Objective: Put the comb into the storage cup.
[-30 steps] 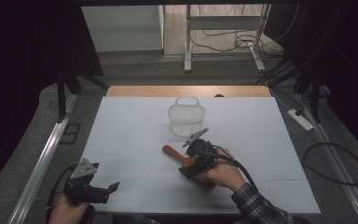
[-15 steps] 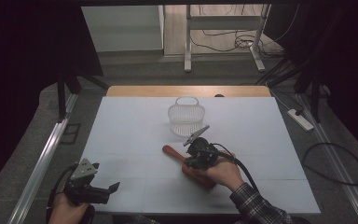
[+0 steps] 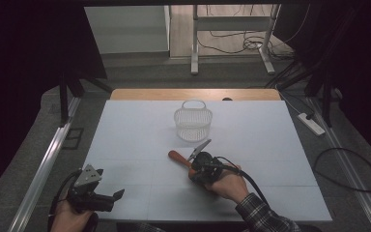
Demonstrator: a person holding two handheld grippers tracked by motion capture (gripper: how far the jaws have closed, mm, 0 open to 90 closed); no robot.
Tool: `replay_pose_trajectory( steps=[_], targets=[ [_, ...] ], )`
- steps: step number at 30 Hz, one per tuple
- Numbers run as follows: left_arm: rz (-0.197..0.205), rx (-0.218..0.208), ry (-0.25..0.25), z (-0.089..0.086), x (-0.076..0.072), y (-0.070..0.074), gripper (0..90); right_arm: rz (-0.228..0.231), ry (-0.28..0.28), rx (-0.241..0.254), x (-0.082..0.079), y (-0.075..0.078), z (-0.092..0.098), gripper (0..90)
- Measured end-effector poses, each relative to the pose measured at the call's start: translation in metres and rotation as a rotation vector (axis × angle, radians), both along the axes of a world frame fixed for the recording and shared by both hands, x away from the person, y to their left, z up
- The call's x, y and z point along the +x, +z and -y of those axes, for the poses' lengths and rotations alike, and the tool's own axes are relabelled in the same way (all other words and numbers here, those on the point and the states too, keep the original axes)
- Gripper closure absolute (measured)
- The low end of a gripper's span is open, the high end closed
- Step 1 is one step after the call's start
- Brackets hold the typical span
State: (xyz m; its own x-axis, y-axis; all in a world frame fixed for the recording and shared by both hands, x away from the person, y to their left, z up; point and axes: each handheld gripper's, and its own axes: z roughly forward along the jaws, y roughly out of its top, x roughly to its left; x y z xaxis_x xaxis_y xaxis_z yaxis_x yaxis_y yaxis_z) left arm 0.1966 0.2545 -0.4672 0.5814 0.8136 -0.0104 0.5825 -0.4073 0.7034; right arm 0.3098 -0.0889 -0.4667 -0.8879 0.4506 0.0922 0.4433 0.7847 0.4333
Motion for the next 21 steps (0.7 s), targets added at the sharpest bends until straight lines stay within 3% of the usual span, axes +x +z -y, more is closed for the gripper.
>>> replay_pose_trajectory(
  steps=[12, 21],
  targets=[
    [0.004, 0.010, -0.005, 0.002, 0.000, 0.000, 1.7, -0.033, 0.037, -0.059, -0.008, -0.019, -0.004, 89.1],
    [0.005, 0.013, -0.007, 0.002, -0.001, 0.000, 1.8, -0.056, 0.032, -0.055, -0.004, -0.016, 0.007, 89.2]
  ],
)
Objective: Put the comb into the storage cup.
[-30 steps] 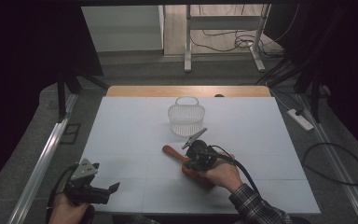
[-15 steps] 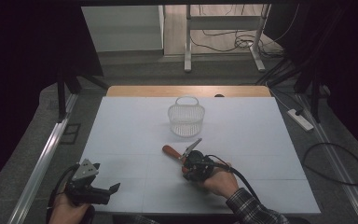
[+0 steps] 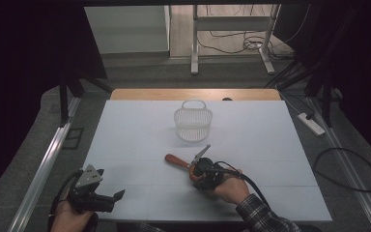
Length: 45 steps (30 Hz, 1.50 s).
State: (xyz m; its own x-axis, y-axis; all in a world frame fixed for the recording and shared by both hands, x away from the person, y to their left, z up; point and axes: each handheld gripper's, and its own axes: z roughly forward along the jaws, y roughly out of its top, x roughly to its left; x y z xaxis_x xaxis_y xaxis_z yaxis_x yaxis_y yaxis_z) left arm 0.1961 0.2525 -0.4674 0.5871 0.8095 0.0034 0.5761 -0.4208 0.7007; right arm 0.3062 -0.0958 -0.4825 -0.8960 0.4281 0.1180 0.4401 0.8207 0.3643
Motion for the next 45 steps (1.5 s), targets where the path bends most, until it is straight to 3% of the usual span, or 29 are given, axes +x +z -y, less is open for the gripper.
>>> replay_pose_trajectory(
  steps=[17, 30, 36, 42, 45],
  targets=[
    [-0.003, 0.007, -0.001, 0.001, 0.001, 0.000, 1.9, -0.027, -0.023, -0.011, 0.007, 0.004, 0.028, 89.2],
    [-0.005, 0.012, -0.003, 0.002, 0.001, 0.000, 2.1, 0.013, -0.098, -0.013, 0.017, 0.013, 0.049, 89.2],
    [-0.005, 0.013, -0.002, 0.002, 0.001, 0.000, 2.2, 0.028, -0.100, -0.038, 0.019, 0.013, 0.051, 89.2],
    [-0.006, 0.017, 0.000, 0.002, 0.002, 0.000, 2.3, -0.002, -0.086, -0.056, 0.018, 0.011, 0.058, 89.2],
    [-0.007, 0.016, 0.001, 0.002, 0.002, 0.000, 2.4, 0.008, -0.097, -0.090, 0.019, 0.009, 0.063, 89.2]
  ],
)
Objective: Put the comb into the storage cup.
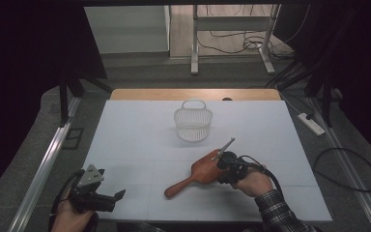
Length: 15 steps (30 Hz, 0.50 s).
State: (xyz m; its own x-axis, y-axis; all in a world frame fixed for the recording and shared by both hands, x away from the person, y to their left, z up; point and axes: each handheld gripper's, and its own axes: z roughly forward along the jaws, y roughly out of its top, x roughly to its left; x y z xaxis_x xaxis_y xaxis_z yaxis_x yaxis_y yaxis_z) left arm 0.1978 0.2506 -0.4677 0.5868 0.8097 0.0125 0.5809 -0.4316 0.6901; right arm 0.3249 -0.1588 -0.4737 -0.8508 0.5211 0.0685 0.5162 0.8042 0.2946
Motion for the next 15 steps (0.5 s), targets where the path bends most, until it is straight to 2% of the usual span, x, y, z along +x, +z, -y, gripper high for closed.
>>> replay_pose_trajectory(
  steps=[1, 2, 15],
  targets=[
    [0.000, 0.000, 0.000, 0.000, 0.000, 0.000, 2.4, 0.011, -0.013, -0.036, 0.001, -0.002, 0.002, 89.1],
    [0.000, 0.001, -0.001, 0.000, 0.000, 0.000, 2.4, 0.014, -0.016, -0.046, 0.002, -0.004, 0.002, 89.2],
    [-0.004, 0.011, -0.001, 0.001, 0.001, 0.000, 2.6, 0.032, -0.109, 0.000, 0.028, -0.008, 0.009, 89.1]
  ],
)
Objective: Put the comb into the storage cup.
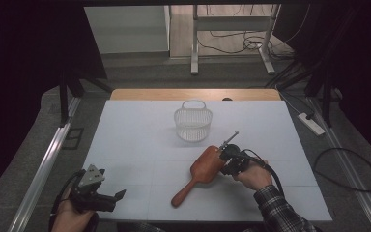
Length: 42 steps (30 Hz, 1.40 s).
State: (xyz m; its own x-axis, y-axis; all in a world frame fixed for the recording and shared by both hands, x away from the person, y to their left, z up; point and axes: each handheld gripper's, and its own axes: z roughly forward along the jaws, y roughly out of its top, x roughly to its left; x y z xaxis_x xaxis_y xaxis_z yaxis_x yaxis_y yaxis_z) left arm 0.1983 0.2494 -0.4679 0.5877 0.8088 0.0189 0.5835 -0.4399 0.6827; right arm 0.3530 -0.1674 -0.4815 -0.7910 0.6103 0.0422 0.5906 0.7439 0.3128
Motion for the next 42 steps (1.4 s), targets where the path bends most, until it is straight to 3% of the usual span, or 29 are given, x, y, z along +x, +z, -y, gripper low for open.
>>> replay_pose_trajectory(
  steps=[18, 42],
  targets=[
    [-0.004, 0.009, 0.001, 0.000, 0.001, 0.000, 2.8, 0.049, -0.047, -0.011, 0.028, -0.005, -0.019, 89.1],
    [-0.005, 0.009, 0.002, 0.000, 0.001, 0.000, 3.1, 0.102, -0.024, -0.029, 0.048, -0.017, -0.056, 89.1]
  ],
)
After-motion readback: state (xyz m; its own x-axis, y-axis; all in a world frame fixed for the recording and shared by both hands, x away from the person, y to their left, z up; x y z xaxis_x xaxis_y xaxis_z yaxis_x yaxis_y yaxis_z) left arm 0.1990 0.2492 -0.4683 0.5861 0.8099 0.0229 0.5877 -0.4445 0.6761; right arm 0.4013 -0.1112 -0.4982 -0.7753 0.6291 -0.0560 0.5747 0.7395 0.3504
